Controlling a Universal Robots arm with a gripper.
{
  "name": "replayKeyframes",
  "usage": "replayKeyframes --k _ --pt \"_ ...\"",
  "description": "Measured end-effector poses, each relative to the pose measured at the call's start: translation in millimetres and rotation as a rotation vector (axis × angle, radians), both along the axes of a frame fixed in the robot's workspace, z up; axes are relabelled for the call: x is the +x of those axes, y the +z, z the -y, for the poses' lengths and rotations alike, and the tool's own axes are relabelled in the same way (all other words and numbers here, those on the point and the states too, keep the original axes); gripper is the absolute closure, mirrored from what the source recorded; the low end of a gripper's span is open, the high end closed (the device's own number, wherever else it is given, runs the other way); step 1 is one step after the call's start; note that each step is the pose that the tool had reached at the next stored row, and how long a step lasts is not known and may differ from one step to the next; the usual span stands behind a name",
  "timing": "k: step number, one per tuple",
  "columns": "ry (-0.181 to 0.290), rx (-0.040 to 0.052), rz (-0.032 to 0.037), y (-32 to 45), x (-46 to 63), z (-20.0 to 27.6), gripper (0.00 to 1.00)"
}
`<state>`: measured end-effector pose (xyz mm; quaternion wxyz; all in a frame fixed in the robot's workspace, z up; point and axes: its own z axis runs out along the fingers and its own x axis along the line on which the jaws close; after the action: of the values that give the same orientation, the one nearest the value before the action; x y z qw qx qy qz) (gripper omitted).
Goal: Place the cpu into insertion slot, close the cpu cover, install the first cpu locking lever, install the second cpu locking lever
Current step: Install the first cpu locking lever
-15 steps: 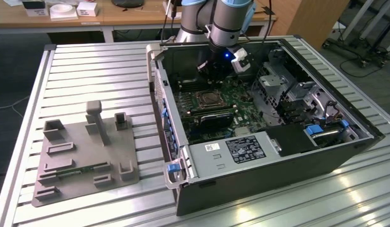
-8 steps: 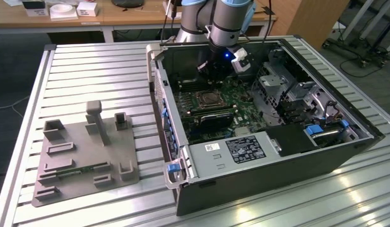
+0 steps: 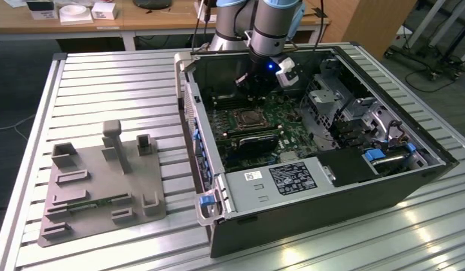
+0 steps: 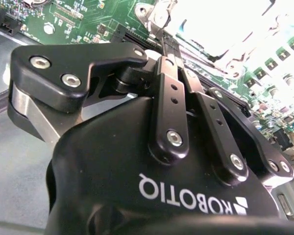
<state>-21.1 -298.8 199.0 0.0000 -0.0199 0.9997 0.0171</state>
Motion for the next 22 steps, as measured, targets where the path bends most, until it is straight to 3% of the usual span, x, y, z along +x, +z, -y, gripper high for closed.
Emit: replayKeyframes --k 11,22 --pt "0.0 -0.001 -0.0002 1.1 0.0 0.1 0.9" --pt "0.0 -0.0131 -0.0001 0.0 0.1 0.9 0.9"
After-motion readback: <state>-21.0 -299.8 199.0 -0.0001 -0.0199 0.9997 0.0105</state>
